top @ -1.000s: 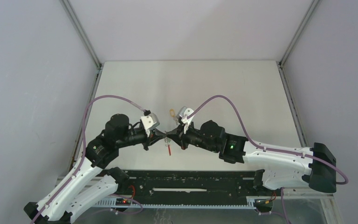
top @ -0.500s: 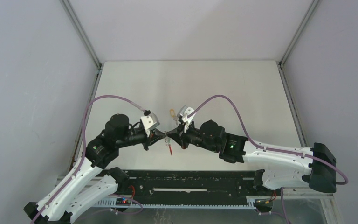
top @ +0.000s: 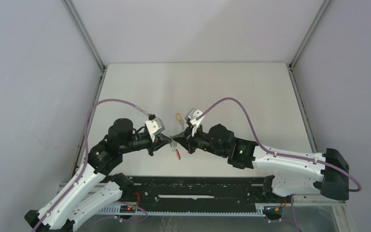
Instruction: Put the keys on the keyring
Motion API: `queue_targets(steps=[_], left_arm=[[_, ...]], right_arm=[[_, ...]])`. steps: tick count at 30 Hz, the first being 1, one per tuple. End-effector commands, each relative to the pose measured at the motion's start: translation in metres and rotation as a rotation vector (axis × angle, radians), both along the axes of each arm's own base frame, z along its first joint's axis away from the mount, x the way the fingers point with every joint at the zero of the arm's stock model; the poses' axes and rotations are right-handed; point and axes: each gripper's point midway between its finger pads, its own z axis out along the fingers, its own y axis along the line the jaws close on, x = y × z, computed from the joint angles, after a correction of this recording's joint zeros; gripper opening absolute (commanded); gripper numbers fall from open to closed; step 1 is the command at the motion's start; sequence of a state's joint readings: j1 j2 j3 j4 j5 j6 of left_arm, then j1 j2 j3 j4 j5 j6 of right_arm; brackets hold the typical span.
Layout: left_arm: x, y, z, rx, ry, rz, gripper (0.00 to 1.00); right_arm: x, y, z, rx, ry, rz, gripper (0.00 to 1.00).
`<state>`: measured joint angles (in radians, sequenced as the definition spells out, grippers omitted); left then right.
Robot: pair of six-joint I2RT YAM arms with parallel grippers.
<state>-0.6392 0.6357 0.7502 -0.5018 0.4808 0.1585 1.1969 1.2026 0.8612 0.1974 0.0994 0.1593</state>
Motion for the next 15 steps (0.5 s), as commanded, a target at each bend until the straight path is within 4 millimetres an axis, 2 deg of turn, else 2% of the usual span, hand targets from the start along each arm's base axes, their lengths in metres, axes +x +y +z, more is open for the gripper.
queue_targets(steps=[1, 15], left_arm=[[-0.007, -0.0054, 0.0113, -0.036, -0.039, -0.055, 0.0], [-0.0086, -0.0056, 0.0118, -0.039, -0.042, -0.063, 0.0]], right_arm=[[0.0096, -0.0087, 0.0322, 0.115, -0.018, -0.053, 0.0], [0.0113, -0.0089, 0.0277, 0.11, 0.001, -0.049, 0.0]])
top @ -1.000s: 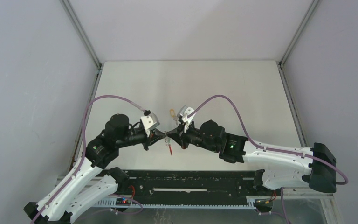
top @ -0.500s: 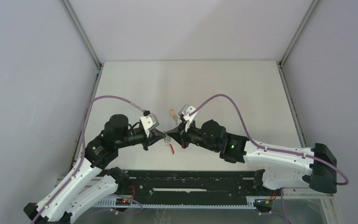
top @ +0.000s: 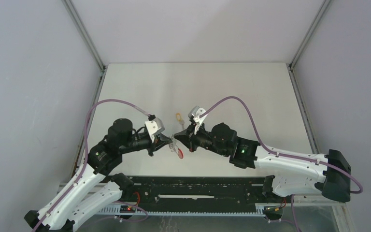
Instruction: Put the keys on the keyring
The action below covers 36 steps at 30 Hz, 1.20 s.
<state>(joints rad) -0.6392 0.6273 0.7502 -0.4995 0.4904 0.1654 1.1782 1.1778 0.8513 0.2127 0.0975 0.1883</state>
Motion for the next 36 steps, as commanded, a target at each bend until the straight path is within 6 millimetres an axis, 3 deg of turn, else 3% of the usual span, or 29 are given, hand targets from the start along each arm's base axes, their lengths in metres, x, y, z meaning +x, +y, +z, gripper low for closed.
queue_targets(steps=[1, 24, 36], left_arm=[[-0.007, -0.006, 0.009, -0.032, -0.029, -0.054, 0.0], [-0.004, -0.007, 0.044, -0.083, -0.271, -0.103, 0.0], [-0.001, -0.007, 0.074, -0.112, -0.46, -0.132, 0.0]], right_arm=[[0.007, -0.003, 0.018, 0.066, -0.01, -0.031, 0.0], [0.007, -0.004, 0.015, 0.099, 0.088, 0.04, 0.0], [0.004, -0.016, 0.032, 0.175, 0.13, 0.104, 0.0]])
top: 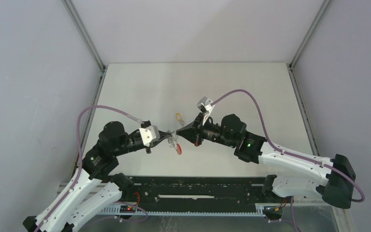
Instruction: Put the keys on the keyring
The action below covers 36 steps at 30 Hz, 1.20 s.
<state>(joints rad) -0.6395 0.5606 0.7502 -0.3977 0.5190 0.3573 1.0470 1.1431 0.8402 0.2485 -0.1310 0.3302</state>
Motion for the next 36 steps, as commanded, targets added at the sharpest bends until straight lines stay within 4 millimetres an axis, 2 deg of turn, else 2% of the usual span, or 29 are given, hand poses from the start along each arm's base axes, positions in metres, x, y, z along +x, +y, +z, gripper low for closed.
queue_targets(steps=[1, 3, 6, 9, 11, 14, 21, 24, 29, 36], left_arm=[[-0.006, -0.007, 0.038, -0.079, -0.165, -0.069, 0.0], [-0.007, -0.008, 0.043, -0.09, -0.182, -0.078, 0.0], [-0.009, -0.01, 0.053, -0.121, -0.188, -0.092, 0.0], [-0.013, -0.013, 0.062, -0.152, -0.176, -0.107, 0.0], [-0.014, -0.014, 0.067, -0.176, -0.156, -0.108, 0.0], [-0.017, -0.017, 0.073, -0.199, -0.112, -0.124, 0.0], [-0.028, -0.023, 0.077, -0.236, -0.043, -0.173, 0.0], [-0.036, -0.025, 0.08, -0.244, -0.024, -0.216, 0.0], [-0.053, -0.028, 0.087, -0.264, 0.021, -0.3, 0.0], [-0.074, -0.03, 0.091, -0.266, 0.104, -0.412, 0.0]], right_arm=[[-0.002, -0.008, 0.015, 0.059, 0.012, 0.03, 0.0], [-0.004, -0.009, 0.019, 0.07, 0.012, 0.046, 0.0], [-0.007, -0.011, 0.023, 0.083, 0.012, 0.064, 0.06], [-0.009, -0.012, 0.025, 0.087, 0.012, 0.083, 0.17], [-0.013, -0.015, 0.027, 0.083, 0.001, 0.099, 0.3], [-0.014, -0.023, 0.032, 0.075, -0.029, 0.085, 0.4], [-0.024, -0.051, 0.07, 0.078, -0.18, 0.09, 0.61], [-0.03, -0.054, 0.077, 0.039, -0.234, 0.139, 0.69], [-0.04, -0.048, 0.082, -0.022, -0.306, 0.248, 0.73], [-0.063, -0.037, 0.09, -0.045, -0.387, 0.452, 0.69]])
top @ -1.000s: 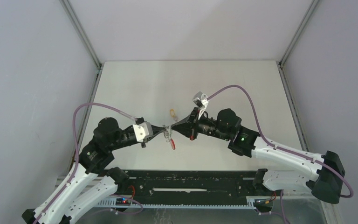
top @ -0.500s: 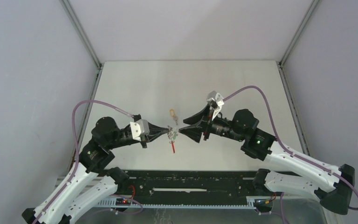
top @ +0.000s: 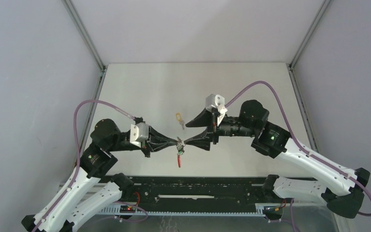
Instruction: Put the keys on the keyring
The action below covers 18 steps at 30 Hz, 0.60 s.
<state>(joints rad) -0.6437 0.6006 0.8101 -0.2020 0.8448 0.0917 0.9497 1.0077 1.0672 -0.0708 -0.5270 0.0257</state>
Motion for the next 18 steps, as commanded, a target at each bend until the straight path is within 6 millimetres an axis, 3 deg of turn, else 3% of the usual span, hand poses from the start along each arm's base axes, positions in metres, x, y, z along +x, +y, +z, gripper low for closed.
queue_targets(steps=[1, 9, 18], left_arm=[[-0.023, 0.0, 0.031, -0.054, 0.002, -0.107, 0.0], [-0.024, 0.0, 0.026, -0.04, 0.019, -0.11, 0.0], [-0.02, 0.001, 0.017, -0.022, 0.022, -0.085, 0.0]], right_arm=[[-0.022, 0.002, 0.01, -0.026, -0.079, 0.168, 0.68], [-0.031, 0.007, 0.014, -0.009, -0.062, 0.231, 0.64], [-0.025, 0.017, 0.02, -0.001, -0.039, 0.231, 0.48]])
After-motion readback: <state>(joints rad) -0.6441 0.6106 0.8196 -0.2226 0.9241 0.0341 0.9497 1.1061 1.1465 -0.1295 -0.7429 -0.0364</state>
